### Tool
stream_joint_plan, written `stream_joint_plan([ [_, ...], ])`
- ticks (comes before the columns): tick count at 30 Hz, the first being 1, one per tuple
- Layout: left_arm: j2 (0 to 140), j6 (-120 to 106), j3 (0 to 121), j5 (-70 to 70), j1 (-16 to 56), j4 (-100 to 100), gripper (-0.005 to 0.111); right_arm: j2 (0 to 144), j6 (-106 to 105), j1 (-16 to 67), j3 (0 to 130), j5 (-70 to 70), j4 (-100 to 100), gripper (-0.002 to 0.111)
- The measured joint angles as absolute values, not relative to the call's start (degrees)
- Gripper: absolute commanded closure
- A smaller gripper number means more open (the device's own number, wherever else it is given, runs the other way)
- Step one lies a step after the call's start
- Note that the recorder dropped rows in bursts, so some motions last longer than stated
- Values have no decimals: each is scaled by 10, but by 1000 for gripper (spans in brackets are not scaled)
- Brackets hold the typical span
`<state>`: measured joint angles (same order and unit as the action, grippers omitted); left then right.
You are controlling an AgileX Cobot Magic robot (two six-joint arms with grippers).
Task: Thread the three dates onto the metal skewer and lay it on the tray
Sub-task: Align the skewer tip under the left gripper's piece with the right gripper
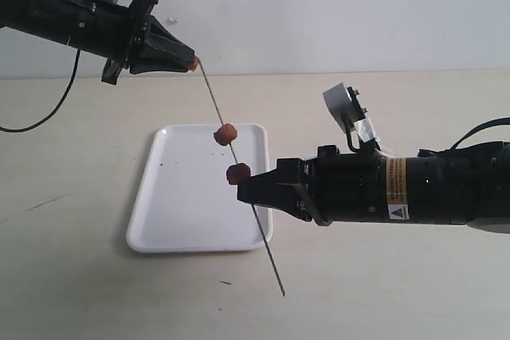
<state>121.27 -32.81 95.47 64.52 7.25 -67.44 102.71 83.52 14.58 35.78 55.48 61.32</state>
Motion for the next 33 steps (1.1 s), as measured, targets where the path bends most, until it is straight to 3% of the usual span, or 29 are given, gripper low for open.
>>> stream_joint_plan([
  [33,1213,-357,955,596,98,-732,92,1027,863,146,358,566,603,108],
])
